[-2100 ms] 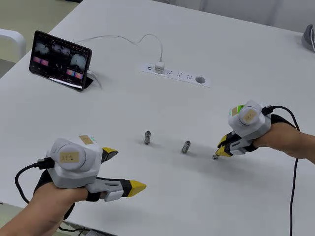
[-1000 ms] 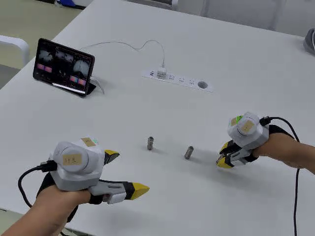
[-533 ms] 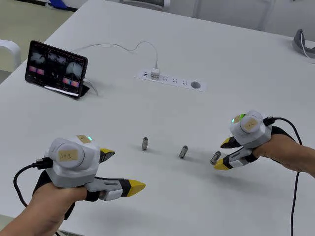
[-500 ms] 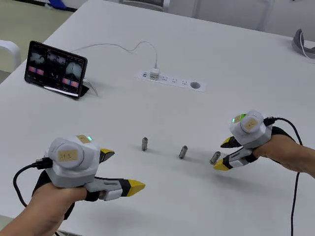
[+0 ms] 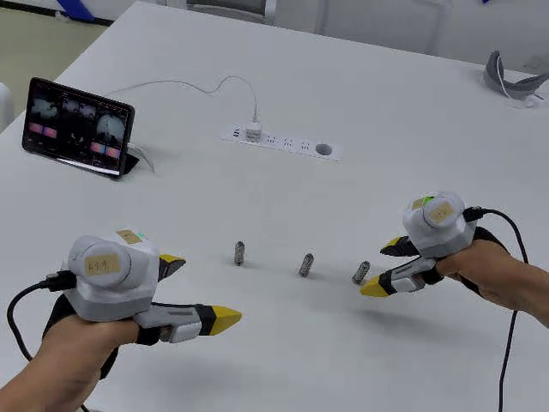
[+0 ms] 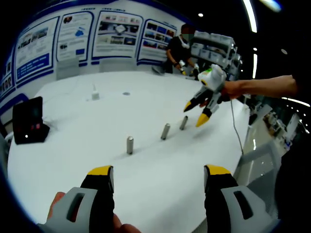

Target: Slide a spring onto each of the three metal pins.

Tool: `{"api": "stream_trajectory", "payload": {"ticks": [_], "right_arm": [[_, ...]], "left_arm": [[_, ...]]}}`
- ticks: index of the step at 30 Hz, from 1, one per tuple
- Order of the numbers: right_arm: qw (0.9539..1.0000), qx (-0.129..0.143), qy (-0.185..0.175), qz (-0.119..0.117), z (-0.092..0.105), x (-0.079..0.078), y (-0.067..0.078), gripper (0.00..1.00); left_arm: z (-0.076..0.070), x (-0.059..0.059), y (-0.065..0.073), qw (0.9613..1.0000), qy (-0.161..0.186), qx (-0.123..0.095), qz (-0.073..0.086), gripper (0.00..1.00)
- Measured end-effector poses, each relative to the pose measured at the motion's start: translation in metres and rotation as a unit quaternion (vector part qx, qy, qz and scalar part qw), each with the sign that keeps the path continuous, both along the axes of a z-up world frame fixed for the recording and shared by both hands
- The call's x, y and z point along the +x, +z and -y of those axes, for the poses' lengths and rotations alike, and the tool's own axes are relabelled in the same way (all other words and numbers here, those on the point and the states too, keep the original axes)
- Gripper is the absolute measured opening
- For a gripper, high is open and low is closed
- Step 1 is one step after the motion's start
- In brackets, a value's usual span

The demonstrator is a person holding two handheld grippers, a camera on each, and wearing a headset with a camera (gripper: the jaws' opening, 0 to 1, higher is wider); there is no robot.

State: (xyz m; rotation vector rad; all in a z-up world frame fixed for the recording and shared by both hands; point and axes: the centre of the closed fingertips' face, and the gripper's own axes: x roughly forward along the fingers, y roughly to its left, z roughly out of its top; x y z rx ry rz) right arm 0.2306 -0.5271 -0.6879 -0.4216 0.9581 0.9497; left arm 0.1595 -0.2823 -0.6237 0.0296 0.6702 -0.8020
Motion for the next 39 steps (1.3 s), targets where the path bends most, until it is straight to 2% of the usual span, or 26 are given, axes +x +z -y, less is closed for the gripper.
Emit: {"api": "stream_trajectory", "payload": {"ticks": [4,11,17,26,34,39], "right_arm": [[0.9999,0.006,-0.015,0.002,0.003,-0.005,-0.001,0.64],[0.9977,0.037,-0.057,0.010,0.005,-0.008,0.004,0.66],[0.9920,0.075,-0.099,0.026,0.004,-0.007,0.015,0.68],[0.9884,0.092,-0.114,0.040,0.001,-0.021,0.025,0.72],[0.9778,0.126,-0.159,0.055,-0.005,-0.032,0.038,0.77],[0.9666,0.153,-0.192,0.073,-0.006,-0.038,0.049,0.78]], "left_arm": [[-0.001,0.002,0.001,1.0000,-0.001,0.000,0.001,0.77],[-0.006,0.007,0.005,1.0000,-0.001,0.003,0.005,0.78],[-0.008,0.009,0.009,1.0000,0.000,0.004,0.008,0.78],[-0.016,0.014,0.010,1.0000,-0.002,0.000,0.009,0.78],[-0.019,0.022,0.012,0.9999,0.002,-0.008,0.012,0.80],[-0.018,0.026,0.017,0.9998,-0.001,-0.009,0.017,0.81]]}}
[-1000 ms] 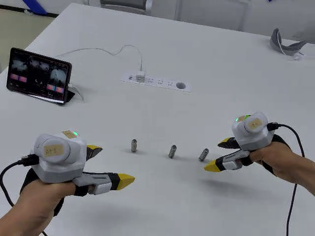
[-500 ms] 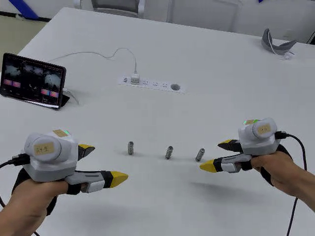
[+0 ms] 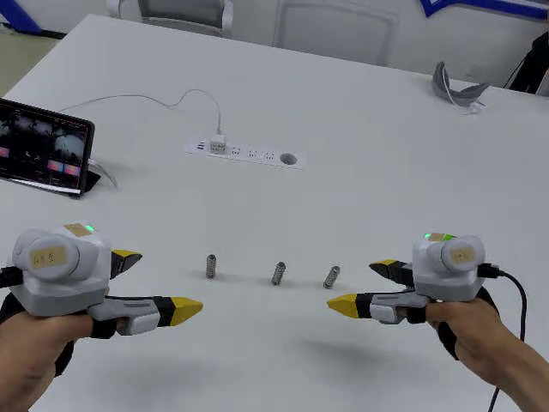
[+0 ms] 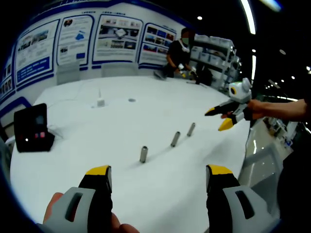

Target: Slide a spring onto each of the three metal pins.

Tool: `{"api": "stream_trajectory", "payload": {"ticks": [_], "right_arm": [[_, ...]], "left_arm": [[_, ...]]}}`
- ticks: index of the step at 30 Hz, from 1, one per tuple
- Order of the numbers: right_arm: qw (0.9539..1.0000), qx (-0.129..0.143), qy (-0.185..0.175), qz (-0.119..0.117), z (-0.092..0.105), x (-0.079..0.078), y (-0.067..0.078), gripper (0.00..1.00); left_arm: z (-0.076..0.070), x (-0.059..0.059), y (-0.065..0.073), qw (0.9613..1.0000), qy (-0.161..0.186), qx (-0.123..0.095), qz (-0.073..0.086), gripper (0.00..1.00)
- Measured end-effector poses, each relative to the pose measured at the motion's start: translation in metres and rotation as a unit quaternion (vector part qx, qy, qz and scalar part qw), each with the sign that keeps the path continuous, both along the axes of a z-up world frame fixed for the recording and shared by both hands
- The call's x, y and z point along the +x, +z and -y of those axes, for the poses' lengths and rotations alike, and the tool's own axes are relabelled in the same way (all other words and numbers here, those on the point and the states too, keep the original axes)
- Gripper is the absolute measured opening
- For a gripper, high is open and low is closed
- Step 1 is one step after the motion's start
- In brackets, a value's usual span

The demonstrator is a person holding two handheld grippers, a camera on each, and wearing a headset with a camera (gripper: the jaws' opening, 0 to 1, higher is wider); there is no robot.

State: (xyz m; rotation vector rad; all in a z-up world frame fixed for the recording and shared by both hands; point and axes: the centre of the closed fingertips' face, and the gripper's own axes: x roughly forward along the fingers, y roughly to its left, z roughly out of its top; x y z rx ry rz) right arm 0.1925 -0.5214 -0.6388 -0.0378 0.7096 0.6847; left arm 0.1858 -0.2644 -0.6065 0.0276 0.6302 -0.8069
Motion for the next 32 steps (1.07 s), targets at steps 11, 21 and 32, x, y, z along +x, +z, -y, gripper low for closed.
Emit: {"api": "stream_trajectory", "payload": {"ticks": [11,21,32], "right_arm": [[0.9997,0.015,-0.019,0.005,0.000,-0.025,0.006,0.83],[0.9996,0.021,-0.017,0.007,-0.008,-0.034,0.006,0.85],[0.9996,0.025,-0.014,0.007,-0.013,-0.034,0.004,0.87]], "left_arm": [[0.000,0.000,0.002,1.0000,-0.002,0.001,0.002,0.81],[-0.004,-0.008,0.001,0.9998,-0.016,0.010,0.011,0.75],[-0.011,-0.009,0.001,0.9999,-0.009,0.011,0.009,0.78]]}}
